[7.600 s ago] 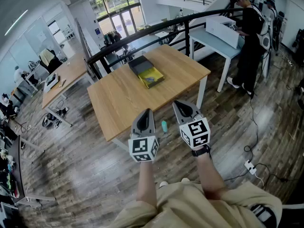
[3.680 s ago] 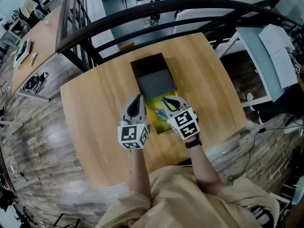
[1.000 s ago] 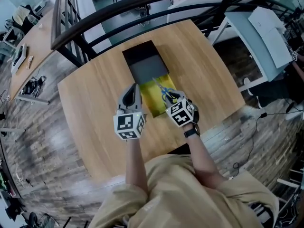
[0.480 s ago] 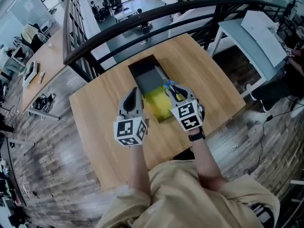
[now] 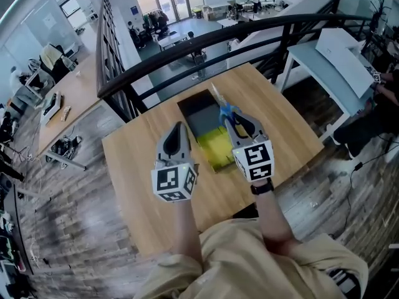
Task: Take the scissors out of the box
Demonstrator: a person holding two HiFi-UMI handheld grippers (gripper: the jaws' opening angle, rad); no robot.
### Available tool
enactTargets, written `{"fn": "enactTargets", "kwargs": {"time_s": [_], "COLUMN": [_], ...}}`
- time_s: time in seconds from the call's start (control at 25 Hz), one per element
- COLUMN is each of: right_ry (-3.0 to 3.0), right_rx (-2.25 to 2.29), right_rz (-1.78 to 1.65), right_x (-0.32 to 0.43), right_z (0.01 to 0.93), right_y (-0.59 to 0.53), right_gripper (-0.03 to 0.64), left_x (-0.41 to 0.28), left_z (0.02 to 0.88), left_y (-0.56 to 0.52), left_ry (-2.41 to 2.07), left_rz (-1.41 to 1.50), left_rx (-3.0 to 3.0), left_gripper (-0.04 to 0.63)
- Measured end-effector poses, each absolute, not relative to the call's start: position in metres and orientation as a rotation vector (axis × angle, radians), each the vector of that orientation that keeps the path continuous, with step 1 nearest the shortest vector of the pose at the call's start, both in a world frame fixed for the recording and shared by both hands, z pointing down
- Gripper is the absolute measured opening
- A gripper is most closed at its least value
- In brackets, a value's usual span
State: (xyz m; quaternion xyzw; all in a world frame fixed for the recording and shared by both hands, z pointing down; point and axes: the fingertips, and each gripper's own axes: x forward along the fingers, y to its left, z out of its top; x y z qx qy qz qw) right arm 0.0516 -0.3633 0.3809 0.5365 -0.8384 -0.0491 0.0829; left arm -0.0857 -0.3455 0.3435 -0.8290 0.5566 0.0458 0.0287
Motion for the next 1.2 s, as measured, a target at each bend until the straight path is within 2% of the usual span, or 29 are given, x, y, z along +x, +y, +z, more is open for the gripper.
{"fn": "enactTargets", "kwargs": {"time_s": [0.6, 1.2], "right_ry": [-2.535, -2.53], "right_rx": [1.721, 1.63], "right_rz": [-0.175, -0.099], "right_x": [0.06, 0.057], "right_z": [0.357, 0.399], "right_y": [-0.351, -0.384], "right_gripper": [0.081, 0.081], "left_x": [-0.088, -0.084], "left_z": [0.349, 0.382], "left_y": [-0.34, -0.368], "left_ry": [1.772, 1.841], "left_rz": [0.121, 0.072], "left_rx": [-2.59, -2.596], "left_gripper": [0.012, 0.012]}}
